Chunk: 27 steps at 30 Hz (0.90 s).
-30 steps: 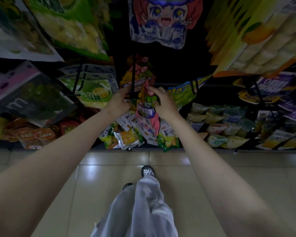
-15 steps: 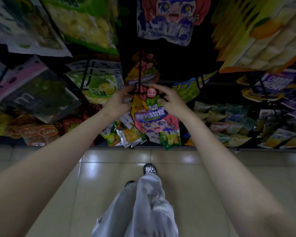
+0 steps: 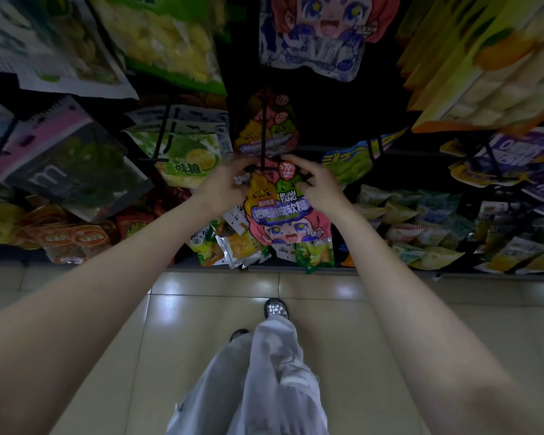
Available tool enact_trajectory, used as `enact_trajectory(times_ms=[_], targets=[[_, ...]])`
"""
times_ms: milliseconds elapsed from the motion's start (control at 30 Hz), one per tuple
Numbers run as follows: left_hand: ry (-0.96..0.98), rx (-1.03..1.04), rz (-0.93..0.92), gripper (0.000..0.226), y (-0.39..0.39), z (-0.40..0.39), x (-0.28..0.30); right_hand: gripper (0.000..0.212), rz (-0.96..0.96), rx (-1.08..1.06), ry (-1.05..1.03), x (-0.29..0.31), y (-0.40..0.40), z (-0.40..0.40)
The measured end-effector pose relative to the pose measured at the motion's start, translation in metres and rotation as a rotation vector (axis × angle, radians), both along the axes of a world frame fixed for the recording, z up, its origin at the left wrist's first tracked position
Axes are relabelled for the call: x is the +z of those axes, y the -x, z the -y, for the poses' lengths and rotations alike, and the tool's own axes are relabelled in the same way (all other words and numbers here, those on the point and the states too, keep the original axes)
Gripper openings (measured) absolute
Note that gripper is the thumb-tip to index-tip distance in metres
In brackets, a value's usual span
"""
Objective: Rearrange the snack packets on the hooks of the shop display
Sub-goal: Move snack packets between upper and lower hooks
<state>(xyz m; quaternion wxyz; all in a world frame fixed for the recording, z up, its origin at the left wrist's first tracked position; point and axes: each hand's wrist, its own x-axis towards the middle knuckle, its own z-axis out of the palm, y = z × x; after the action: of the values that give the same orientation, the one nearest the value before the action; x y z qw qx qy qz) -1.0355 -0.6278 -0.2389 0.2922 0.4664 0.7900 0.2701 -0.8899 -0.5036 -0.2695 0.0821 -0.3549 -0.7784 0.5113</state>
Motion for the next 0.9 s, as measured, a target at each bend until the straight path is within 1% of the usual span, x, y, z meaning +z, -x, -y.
enact_trajectory(times_ms=[67,133,233,333,467,600,767,900], targets=[[0.021,-0.019,0.024,0.048,-0.005,-0.002,0.002,0.061,-0.015,-0.054,0.057,-0.001,-0.009,0.001],[0.007,-0.029,0.02,0.041,-0.009,-0.005,0.0,0.061,-0.035,-0.103,0.084,0.0,-0.014,0.003],[-0.031,0.032,0.081,0.036,-0.011,-0.006,-0.006,0.062,-0.036,-0.046,0.064,0.007,-0.012,0.004],[-0.052,0.102,0.162,0.043,-0.014,-0.001,-0.003,0.064,-0.023,0.046,0.057,0.009,-0.013,-0.003],[-0.102,0.115,0.132,0.051,-0.017,0.003,0.0,0.063,-0.06,0.089,0.116,0.013,-0.019,-0.006],[-0.115,0.15,0.095,0.051,-0.019,0.001,0.0,0.063,-0.114,0.104,0.152,0.021,-0.014,-0.002],[-0.139,0.184,0.129,0.049,-0.02,0.001,-0.003,0.059,-0.063,0.221,0.167,0.033,-0.023,-0.007],[-0.163,0.186,0.158,0.049,-0.022,0.002,-0.001,0.063,-0.113,0.119,0.152,0.034,-0.017,-0.009]])
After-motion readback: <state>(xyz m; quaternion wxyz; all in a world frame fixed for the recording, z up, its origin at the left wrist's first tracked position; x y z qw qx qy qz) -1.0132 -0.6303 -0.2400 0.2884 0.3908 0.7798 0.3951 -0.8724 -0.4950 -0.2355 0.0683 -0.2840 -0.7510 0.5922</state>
